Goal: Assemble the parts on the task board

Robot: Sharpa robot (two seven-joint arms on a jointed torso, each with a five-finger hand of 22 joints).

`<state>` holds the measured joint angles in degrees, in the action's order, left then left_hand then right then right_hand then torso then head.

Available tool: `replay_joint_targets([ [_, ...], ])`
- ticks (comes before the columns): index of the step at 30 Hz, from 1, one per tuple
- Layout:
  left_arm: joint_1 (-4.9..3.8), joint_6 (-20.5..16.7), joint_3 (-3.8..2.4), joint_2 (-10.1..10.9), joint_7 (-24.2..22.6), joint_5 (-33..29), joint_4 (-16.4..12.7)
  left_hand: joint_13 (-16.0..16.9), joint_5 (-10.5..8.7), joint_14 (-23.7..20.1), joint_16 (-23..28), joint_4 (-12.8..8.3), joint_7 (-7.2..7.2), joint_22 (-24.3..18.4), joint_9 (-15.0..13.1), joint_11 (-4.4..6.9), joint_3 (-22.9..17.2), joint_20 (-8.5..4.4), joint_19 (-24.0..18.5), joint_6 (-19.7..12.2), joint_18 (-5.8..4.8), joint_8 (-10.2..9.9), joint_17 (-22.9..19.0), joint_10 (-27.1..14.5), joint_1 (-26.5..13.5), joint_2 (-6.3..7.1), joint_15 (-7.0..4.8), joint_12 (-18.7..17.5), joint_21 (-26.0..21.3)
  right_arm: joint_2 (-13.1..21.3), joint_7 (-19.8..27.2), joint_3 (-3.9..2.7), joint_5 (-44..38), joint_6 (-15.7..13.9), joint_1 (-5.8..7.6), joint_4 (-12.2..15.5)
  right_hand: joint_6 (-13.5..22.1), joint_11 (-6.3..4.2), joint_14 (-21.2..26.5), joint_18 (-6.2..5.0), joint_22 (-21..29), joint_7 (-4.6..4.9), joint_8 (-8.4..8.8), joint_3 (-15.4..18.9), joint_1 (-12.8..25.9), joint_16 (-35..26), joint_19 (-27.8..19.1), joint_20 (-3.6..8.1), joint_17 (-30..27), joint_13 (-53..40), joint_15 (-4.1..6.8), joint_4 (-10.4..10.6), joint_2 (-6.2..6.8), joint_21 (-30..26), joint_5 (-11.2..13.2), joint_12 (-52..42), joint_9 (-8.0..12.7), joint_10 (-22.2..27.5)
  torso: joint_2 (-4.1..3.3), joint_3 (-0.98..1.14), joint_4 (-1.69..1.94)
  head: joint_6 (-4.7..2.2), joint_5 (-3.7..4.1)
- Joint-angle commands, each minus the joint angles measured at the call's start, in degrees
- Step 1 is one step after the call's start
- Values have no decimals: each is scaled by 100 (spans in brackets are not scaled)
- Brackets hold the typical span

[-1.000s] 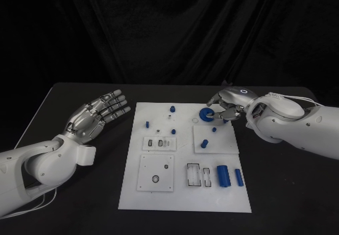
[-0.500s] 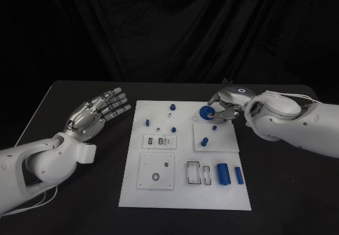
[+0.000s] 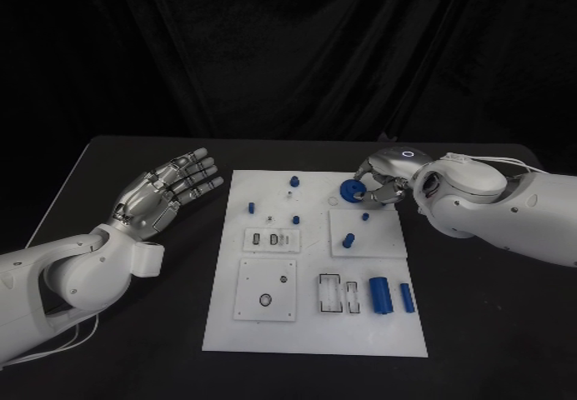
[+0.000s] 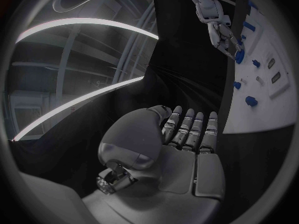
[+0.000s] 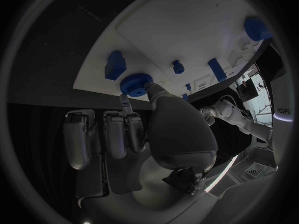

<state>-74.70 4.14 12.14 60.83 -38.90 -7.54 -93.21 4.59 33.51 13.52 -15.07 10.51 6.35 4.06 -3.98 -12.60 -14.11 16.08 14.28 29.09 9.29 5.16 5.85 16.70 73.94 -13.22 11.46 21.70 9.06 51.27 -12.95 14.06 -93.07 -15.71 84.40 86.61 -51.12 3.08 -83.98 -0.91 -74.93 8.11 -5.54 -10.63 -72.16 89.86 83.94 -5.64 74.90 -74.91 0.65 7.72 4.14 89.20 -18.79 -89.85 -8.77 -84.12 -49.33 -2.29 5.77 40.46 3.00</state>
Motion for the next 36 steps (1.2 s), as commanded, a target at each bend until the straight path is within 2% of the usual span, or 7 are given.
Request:
replay_joint_targets([
  [1,13,115,-3,-18,-297,5,3,5,28,7,-8,11,22,4,-7,-40,-32,28,-15,-2,-76,39,5,-10,-69,2,47,21,3,-10,-136,15,-84,227,-17,-10,-97,-8,-602,71,-1461,-30,-42,-28,-63,14,562,-11,1510,-1509,-4,-58,-20,37,-46,-15,-65,-588,4,0,2,-9,-1],
  [13,19,125,-3,-24,-278,6,11,5,28,11,-18,9,26,5,-7,-45,-47,30,-12,-5,-80,39,7,-12,-79,2,53,26,6,-43,-49,14,-85,120,-19,-18,-529,-174,-602,82,-1486,-196,-211,-154,-104,14,586,104,1510,-1509,132,-179,-34,60,-176,-15,-271,-588,5,-3,2,-34,-14],
  [15,20,124,-3,-24,-273,6,15,5,28,11,-18,9,26,5,-7,-45,-47,30,-12,-5,-80,39,7,-12,-79,2,53,26,6,-41,-39,14,-85,86,-19,-15,-630,-243,-602,84,-1491,-264,-272,-201,-132,14,590,172,1510,-1509,198,-247,-35,65,-364,-15,-391,-588,4,-2,4,-34,-14],
  [19,22,124,-3,-29,-264,6,28,3,28,11,-23,7,29,5,-5,-49,-56,32,-12,-16,-83,37,8,-19,-85,2,57,23,6,-35,-17,14,-85,21,-19,-12,-737,-310,-602,84,-1493,-336,-374,-234,-152,14,592,230,1510,-1509,259,-320,-40,66,-473,-15,-537,-588,7,-5,6,-29,-14],
  [23,25,131,-3,-36,-257,6,37,3,28,11,-23,7,29,5,-5,-49,-56,32,-12,-16,-83,37,8,-19,-85,2,57,23,6,-26,5,14,-85,-35,-19,-8,-757,-379,-602,87,-1498,-401,-479,-324,-144,14,597,303,1510,-1509,322,-418,-47,71,-936,-15,-763,-588,4,0,6,-27,-9],
  [31,30,127,-3,-13,-255,6,31,4,28,18,-34,5,32,7,-5,-52,-65,34,-8,-16,-86,37,11,-20,-91,2,61,29,10,34,8,13,-85,-198,-6,95,-767,-375,-602,91,-1507,-387,-519,-384,-43,14,606,318,1510,-1509,332,-424,-28,80,-1199,-15,-901,-588,5,-1,1,-32,-28],
  [36,31,112,-3,-1,-252,6,27,4,28,18,-34,5,32,7,-5,-52,-65,34,-8,-16,-86,37,11,-20,-91,2,61,29,10,80,-65,12,-86,-209,103,257,-770,-358,-602,91,-1507,-374,-522,-413,42,14,606,315,1510,-1509,325,-393,-20,80,-1280,-15,-958,-588,4,0,3,-38,-15],
])
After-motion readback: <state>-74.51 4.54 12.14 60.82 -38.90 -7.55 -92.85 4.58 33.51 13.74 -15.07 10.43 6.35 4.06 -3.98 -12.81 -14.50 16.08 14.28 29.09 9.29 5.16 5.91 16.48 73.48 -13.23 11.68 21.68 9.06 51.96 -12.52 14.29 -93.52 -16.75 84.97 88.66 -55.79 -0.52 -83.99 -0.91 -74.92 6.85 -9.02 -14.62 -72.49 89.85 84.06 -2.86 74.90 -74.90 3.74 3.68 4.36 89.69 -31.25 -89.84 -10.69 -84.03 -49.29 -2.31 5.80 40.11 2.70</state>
